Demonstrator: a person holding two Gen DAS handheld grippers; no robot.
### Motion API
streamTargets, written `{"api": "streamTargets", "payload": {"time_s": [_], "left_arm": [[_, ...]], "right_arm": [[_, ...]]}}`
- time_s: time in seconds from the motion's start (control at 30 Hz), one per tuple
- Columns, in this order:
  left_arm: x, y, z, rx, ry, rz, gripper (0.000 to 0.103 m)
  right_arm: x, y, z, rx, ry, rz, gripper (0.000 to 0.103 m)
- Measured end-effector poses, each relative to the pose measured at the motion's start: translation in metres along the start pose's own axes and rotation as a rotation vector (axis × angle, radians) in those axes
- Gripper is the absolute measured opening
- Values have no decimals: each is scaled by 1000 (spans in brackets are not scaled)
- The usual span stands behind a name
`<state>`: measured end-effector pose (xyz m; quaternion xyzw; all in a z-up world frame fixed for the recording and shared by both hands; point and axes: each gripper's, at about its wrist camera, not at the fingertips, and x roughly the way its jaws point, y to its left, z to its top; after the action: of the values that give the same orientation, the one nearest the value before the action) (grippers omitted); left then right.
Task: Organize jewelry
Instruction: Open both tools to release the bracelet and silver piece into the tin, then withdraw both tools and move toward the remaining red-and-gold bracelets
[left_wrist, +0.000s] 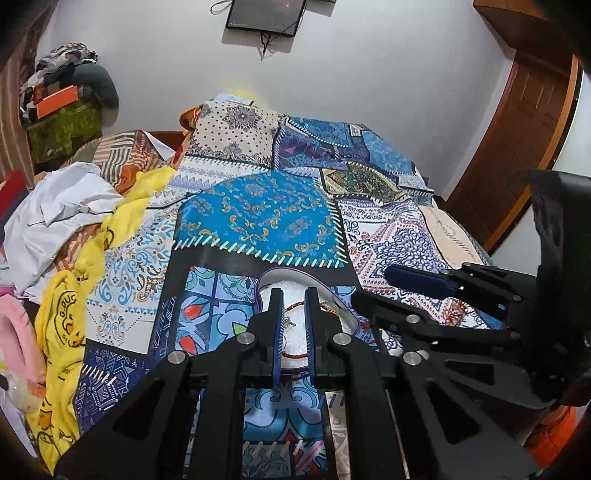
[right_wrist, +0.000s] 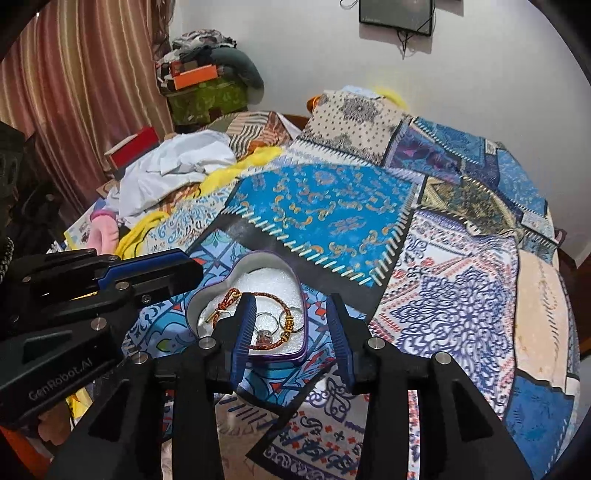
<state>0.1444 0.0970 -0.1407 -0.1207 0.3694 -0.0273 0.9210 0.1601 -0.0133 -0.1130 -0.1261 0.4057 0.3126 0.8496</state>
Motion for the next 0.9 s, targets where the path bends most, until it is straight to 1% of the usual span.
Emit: {"api": "streamTargets", "payload": {"time_s": [0.2, 0.43, 0.53, 0.6, 0.67, 0.9], "left_arm": [[-17, -11, 3, 20, -29, 2, 11], [-30, -35, 7, 67, -53, -7, 11], [-33, -47, 8, 85, -60, -16, 17], [-33, -56, 8, 97, -65, -22, 25], [-31, -66, 8, 111, -67, -30, 29], [-9, -101, 5, 152, -24, -61, 29]], "right_arm": [[-26, -6, 1, 12, -58, -16, 36], [-56, -19, -3, 41, -124, -40, 36], [-68, -25, -8, 56, -145, -52, 36], [-76, -32, -11, 67, -159, -63, 36], [-83, -38, -15, 77, -167, -73, 36], [-102, -71, -34, 125, -178, -127, 36]]}}
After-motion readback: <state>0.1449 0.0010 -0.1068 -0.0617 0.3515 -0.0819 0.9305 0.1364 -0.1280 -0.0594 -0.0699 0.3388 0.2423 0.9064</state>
